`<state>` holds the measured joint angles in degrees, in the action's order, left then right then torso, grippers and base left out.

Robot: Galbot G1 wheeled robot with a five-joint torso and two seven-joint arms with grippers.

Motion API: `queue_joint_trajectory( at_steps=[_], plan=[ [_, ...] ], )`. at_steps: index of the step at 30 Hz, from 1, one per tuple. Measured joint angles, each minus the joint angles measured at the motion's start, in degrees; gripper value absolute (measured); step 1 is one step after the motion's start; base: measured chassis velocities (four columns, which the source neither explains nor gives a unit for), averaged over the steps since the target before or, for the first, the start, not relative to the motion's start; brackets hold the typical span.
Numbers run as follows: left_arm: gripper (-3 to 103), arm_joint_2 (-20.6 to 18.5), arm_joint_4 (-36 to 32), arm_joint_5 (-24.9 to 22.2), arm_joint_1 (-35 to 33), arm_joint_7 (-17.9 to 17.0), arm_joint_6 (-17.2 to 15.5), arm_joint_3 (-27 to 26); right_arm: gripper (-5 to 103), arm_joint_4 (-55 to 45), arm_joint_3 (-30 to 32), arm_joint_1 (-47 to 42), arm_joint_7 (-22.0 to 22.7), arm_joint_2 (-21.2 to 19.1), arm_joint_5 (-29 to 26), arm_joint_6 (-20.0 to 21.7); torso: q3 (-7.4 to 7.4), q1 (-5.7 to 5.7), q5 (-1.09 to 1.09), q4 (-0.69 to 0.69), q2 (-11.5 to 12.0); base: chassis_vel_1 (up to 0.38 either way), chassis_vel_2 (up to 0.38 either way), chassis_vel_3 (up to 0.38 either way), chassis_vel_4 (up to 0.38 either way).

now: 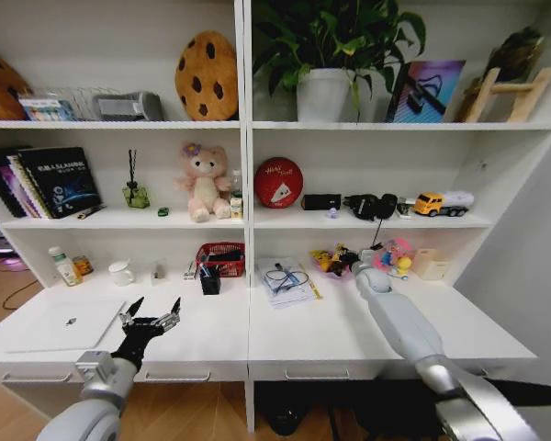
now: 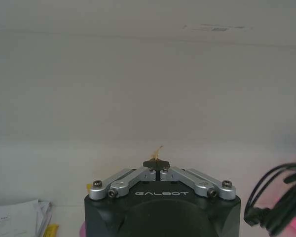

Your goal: Organize the objects on the table.

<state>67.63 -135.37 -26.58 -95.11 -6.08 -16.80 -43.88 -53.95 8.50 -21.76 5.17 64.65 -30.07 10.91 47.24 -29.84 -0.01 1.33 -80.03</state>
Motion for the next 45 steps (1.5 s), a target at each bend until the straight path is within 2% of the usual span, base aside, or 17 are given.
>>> queue_joint_trajectory(
  at_steps=[6,9,12,14,16,20,22,25,27,28,30,35,39,41,42,44,45],
  plan=[
    [100,0.0,0.0,0.0,0.0,0.0,0.0,0.0,3,2.92,-0.49,2.28,0.68,1.47,2.02,-0.83,0.0,0.0,0.0,-0.02,0.0,0.0,0.0,0.0,0.0],
    [100,0.0,0.0,0.0,0.0,0.0,0.0,0.0,25,2.88,-0.51,2.21,1.43,1.19,2.22,-0.99,0.0,0.0,-0.01,-0.02,0.0,0.0,0.0,0.0,0.0],
    [100,0.0,0.0,0.0,0.0,0.0,0.0,0.0,25,2.41,-0.41,1.6,1.94,0.84,2.16,-0.99,-0.01,0.0,-0.01,-0.01,0.0,0.0,0.0,0.0,0.0],
    [100,0.0,0.0,0.0,0.0,0.0,0.0,0.0,41,-1.04,0.05,-1.39,3.91,-0.88,1.7,-0.76,0.0,0.0,0.01,-0.02,0.0,0.0,0.0,0.0,0.0],
    [100,0.0,0.0,0.0,0.0,-0.01,0.0,0.0,41,-2.57,0.14,-2.45,4.56,-1.56,1.33,-0.43,0.0,0.0,0.02,-0.02,0.0,0.0,0.0,0.0,0.0],
    [100,0.0,0.0,0.0,0.0,0.0,0.0,0.0,57,-16.46,1.11,-10.48,9.91,-6.1,-2.35,1.9,-0.01,0.0,0.01,0.01,0.0,0.0,0.0,0.0,0.0],
    [100,0.0,0.0,0.0,0.0,-0.02,0.0,0.0,68,-28.58,2.87,-18.3,13.1,-9.25,-6.86,5.72,-0.02,0.01,-0.02,0.0,-0.01,0.0,0.0,0.0,0.0],
    [100,0.0,0.0,0.01,0.0,0.0,0.0,0.0,79,-36.53,3.84,-23.83,18.39,-10.3,-12.11,8.04,-0.01,0.01,0.03,0.02,-0.01,0.0,0.0,0.0,0.0],
    [100,0.0,0.0,0.0,0.0,0.0,0.0,0.0,79,-38.17,4.12,-24.83,19.95,-10.41,-13.46,8.62,-0.02,0.01,0.02,0.01,-0.01,0.0,0.0,0.0,0.0],
    [100,0.0,0.0,0.0,0.0,0.01,0.0,0.0,89,-44.15,5.1,-28.22,25.91,-10.71,-18.26,10.53,-0.02,0.01,0.0,-0.02,-0.01,0.0,0.0,0.0,0.0],
    [100,0.0,0.0,0.0,0.0,-0.03,0.0,0.0,95,-49.7,6.49,-31.39,30.36,-11.36,-21.23,12.37,-0.02,0.01,0.01,-0.01,-0.01,0.0,0.0,0.0,0.0],
    [100,0.0,0.0,0.0,0.0,0.0,0.0,0.0,100,-61.77,12.98,-40.16,33.62,-13.44,-23.92,17.63,-0.01,0.01,0.01,0.0,0.0,0.0,0.0,0.0,0.0],
    [100,0.0,0.0,0.01,0.0,-0.02,0.0,-0.01,100,-69.44,18.78,-48.0,31.93,-13.95,-23.81,19.7,-0.02,0.01,-0.02,-0.01,-0.01,0.0,0.0,0.0,0.0],
    [100,0.0,0.0,0.0,0.0,0.0,0.0,0.0,100,-74.22,26.2,-57.38,23.67,-13.4,-16.41,18.97,-0.02,0.02,-0.01,0.0,-0.02,0.0,0.0,0.0,0.0],
    [100,0.0,0.0,0.0,0.0,0.0,0.0,0.0,100,-74.22,26.2,-57.38,23.67,-13.4,-16.41,18.97,-0.02,0.02,-0.01,0.0,-0.02,0.0,0.0,0.0,0.0],
    [100,0.0,0.0,0.0,0.0,-0.02,0.0,0.0,100,-74.95,33.42,-65.3,11.08,-11.19,-5.27,11.83,-0.01,0.02,0.0,0.01,-0.01,0.0,0.0,0.0,0.0],
    [100,0.0,0.0,0.0,0.0,-0.02,0.0,0.0,100,-74.95,33.42,-65.3,11.08,-11.19,-5.27,11.83,-0.01,0.02,0.0,0.01,-0.01,0.0,0.0,0.0,0.0]
  ],
)
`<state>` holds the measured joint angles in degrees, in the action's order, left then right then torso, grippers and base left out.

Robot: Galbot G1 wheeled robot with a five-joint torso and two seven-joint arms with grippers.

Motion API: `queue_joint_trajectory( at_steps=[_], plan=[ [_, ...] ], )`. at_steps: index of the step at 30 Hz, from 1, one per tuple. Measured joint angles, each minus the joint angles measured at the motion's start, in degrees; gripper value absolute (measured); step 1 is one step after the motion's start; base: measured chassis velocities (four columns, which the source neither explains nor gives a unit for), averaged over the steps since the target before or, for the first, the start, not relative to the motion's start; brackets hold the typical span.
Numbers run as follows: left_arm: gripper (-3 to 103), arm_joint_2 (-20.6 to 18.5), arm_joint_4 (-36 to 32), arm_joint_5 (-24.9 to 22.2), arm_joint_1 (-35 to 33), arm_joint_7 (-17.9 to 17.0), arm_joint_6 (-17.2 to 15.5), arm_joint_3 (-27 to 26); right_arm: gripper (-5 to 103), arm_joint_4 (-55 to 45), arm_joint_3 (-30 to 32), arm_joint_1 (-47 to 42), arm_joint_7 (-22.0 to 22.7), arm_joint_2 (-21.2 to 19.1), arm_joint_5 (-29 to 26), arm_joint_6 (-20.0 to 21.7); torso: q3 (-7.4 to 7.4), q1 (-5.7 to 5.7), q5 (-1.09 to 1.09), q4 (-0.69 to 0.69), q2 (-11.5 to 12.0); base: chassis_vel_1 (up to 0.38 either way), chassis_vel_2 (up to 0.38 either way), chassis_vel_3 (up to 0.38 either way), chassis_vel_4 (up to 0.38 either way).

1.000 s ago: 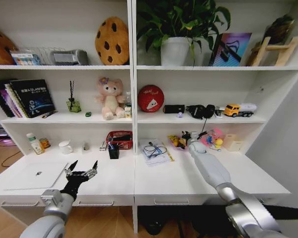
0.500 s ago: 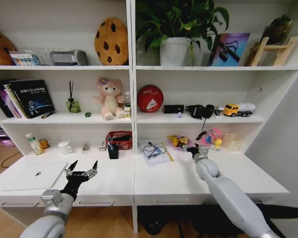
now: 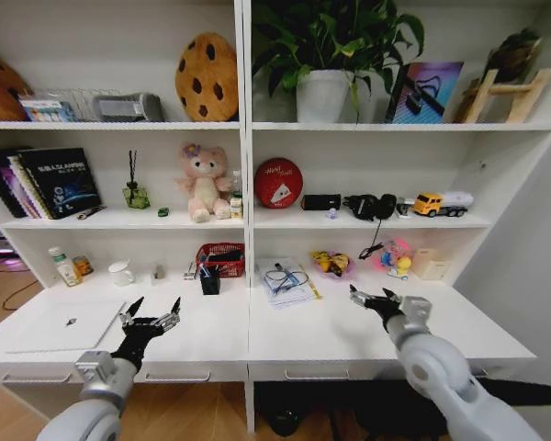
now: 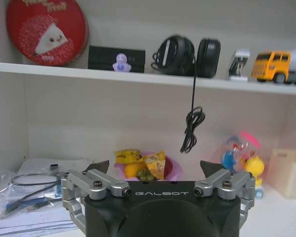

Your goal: Organize the objects on the table.

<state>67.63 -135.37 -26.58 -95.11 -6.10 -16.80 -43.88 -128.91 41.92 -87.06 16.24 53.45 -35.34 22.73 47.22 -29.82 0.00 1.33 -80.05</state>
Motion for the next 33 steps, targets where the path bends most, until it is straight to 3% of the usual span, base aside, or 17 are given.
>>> queue_joint_trajectory(
  at_steps=[2,6,8,10,11,15,23,33],
  plan=[
    [100,0.0,0.0,0.0,0.0,0.02,0.0,0.0,100,1.77,4.48,-4.21,-8.53,2.64,7.88,-8.2,0.0,0.0,0.0,-0.02,0.0,0.0,0.0,0.0,0.0],
    [100,0.0,0.0,0.0,0.0,0.01,0.0,0.0,100,2.1,7.54,-6.98,-12.64,5.6,11.09,-11.77,0.0,-0.02,0.0,-0.02,0.01,0.0,0.0,0.0,0.0],
    [100,0.0,0.0,0.0,0.0,0.0,0.0,0.0,100,0.45,9.91,-10.13,-13.57,10.06,11.48,-12.58,0.01,-0.02,0.0,-0.01,0.01,0.0,0.0,0.0,0.0],
    [100,0.0,0.0,0.0,0.0,0.02,0.0,0.0,100,0.01,10.36,-10.82,-13.61,11.4,11.67,-12.67,0.01,-0.02,-0.01,-0.01,0.01,0.0,0.0,0.0,0.0],
    [100,0.0,0.0,0.0,0.0,0.0,0.0,0.0,100,-1.04,10.99,-12.11,-13.63,14.19,12.35,-12.69,0.0,-0.01,-0.01,0.0,0.01,0.0,0.0,0.0,0.0],
    [100,0.0,0.0,0.0,0.01,0.01,0.0,0.0,100,-1.7,10.05,-11.62,-12.59,16.16,14.55,-12.19,0.0,-0.01,-0.01,-0.01,0.01,0.0,0.0,0.0,0.0],
    [100,0.0,0.0,0.01,0.0,0.01,0.0,0.0,100,-3.17,2.93,-6.79,-7.79,15.58,15.0,-7.81,0.01,-0.02,0.0,-0.03,0.02,0.0,0.0,0.0,0.0],
    [100,0.0,0.0,0.0,0.0,0.02,0.0,0.0,100,-3.87,-0.23,-5.51,-6.51,14.86,14.65,-6.0,0.02,-0.02,-0.01,-0.01,0.02,0.073,0.07,-0.079,-0.068]
  ],
)
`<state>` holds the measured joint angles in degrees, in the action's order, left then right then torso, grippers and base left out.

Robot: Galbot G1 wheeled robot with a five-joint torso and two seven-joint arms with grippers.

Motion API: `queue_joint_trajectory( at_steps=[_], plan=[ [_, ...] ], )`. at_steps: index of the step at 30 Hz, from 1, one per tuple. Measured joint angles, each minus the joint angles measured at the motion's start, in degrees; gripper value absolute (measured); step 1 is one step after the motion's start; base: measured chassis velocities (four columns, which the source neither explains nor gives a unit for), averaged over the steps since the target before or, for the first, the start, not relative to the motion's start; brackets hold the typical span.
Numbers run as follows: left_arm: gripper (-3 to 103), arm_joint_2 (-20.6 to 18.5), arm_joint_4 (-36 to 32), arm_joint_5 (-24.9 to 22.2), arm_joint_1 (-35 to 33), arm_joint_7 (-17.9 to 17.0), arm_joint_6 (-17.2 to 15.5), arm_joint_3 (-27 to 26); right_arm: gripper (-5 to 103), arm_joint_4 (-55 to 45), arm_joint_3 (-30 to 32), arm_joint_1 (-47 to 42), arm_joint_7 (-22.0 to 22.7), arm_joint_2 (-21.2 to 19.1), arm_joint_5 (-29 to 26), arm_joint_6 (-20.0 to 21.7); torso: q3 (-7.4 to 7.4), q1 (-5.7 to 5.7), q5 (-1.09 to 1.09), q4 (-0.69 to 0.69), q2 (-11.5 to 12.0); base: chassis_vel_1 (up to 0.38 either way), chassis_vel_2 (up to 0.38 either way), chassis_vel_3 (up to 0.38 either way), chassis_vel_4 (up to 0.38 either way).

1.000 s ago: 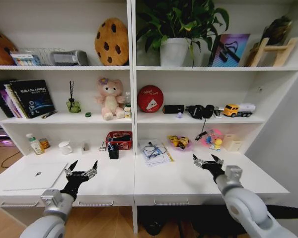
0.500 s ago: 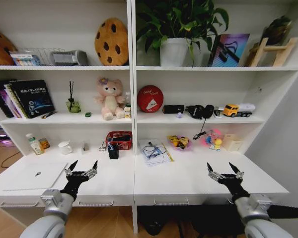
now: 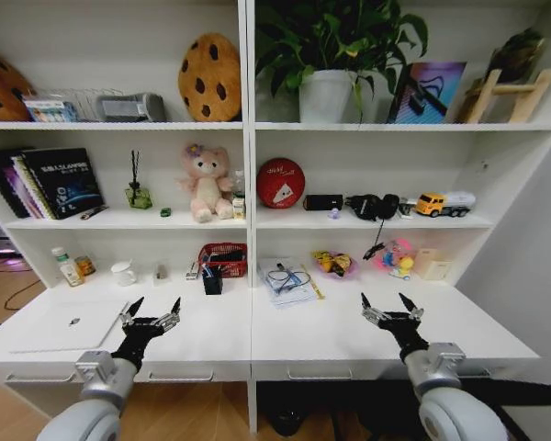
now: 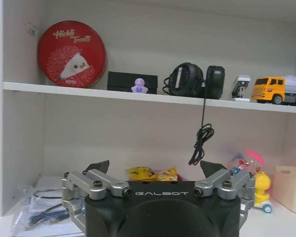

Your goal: Organize the objects on the table.

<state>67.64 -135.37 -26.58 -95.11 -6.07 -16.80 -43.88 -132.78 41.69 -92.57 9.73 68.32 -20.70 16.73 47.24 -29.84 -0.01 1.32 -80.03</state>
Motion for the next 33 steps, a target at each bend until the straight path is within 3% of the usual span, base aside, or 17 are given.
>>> queue_joint_trajectory(
  at_steps=[21,28,30,31,33],
  plan=[
    [100,0.0,0.0,0.0,0.0,-0.01,0.0,0.0,100,0.64,-2.64,1.37,0.43,-0.29,1.8,0.2,-0.01,0.01,0.04,0.0,-0.01,0.27,0.279,-0.29,-0.274],
    [100,0.0,0.0,0.0,0.0,-0.02,0.0,0.0,100,1.35,-2.77,2.2,0.61,-0.5,1.49,0.2,-0.01,0.0,-0.05,0.0,-0.01,0.357,0.356,-0.356,-0.365],
    [100,0.0,0.01,0.0,0.0,-0.05,0.0,0.0,100,1.45,-2.75,2.4,0.64,-0.6,1.28,0.2,0.02,-0.03,0.0,-0.05,0.02,0.359,0.386,-0.37,-0.339],
    [100,0.0,-0.02,0.01,0.0,-0.01,0.0,-0.01,100,1.55,-2.69,2.47,0.73,-0.68,1.15,0.18,-0.01,0.0,0.1,0.02,0.0,0.352,0.386,-0.353,-0.372],
    [100,0.0,0.01,0.0,0.0,-0.02,0.0,0.0,100,1.73,-2.84,2.86,1.23,-0.68,0.98,-0.23,-0.01,0.01,-0.09,0.0,-0.01,0.335,0.335,-0.35,-0.351]
  ],
)
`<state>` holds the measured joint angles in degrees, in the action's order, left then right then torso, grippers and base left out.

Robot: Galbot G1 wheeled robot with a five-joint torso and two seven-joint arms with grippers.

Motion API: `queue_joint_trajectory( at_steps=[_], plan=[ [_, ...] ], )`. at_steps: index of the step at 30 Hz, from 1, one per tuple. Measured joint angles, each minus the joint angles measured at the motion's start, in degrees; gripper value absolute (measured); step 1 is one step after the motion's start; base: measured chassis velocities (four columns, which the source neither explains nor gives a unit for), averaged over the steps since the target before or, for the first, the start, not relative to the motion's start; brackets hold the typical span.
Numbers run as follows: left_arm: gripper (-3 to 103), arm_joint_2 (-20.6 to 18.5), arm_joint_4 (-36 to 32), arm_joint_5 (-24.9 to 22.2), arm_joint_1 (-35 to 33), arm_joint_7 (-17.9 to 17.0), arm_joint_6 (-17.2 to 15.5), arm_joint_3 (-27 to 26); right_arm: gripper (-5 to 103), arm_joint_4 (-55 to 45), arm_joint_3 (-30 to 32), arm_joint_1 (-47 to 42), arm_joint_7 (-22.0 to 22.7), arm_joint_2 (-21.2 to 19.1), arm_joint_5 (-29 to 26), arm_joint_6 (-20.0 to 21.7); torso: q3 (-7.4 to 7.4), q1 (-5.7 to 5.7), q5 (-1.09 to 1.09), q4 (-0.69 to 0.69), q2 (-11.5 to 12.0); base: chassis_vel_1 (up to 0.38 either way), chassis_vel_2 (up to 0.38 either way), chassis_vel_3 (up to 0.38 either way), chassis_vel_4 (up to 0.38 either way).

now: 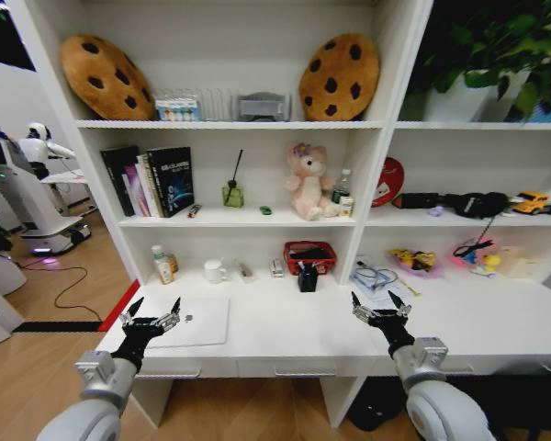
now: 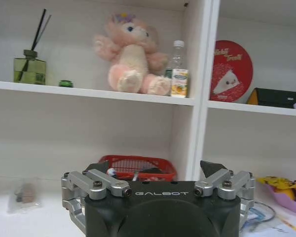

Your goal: Organize the objects on the table.

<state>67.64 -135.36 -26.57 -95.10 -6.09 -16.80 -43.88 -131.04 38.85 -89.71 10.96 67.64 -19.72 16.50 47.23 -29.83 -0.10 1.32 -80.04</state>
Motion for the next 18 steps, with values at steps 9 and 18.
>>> queue_joint_trajectory(
  at_steps=[9,18],
  plan=[
    [100,-0.01,-0.01,0.0,0.0,-0.06,0.0,-0.02,100,0.5,-0.26,0.57,1.91,0.04,-2.35,-0.4,0.01,-0.01,0.17,-0.02,0.0,0.294,0.264,-0.272,-0.287],
    [100,0.01,0.0,0.0,0.0,0.0,0.0,0.01,100,1.06,-1.04,0.67,4.25,0.59,-2.91,-3.64,0.01,-0.01,0.13,0.02,0.01,-0.008,-0.008,0.025,0.014]
  ],
)
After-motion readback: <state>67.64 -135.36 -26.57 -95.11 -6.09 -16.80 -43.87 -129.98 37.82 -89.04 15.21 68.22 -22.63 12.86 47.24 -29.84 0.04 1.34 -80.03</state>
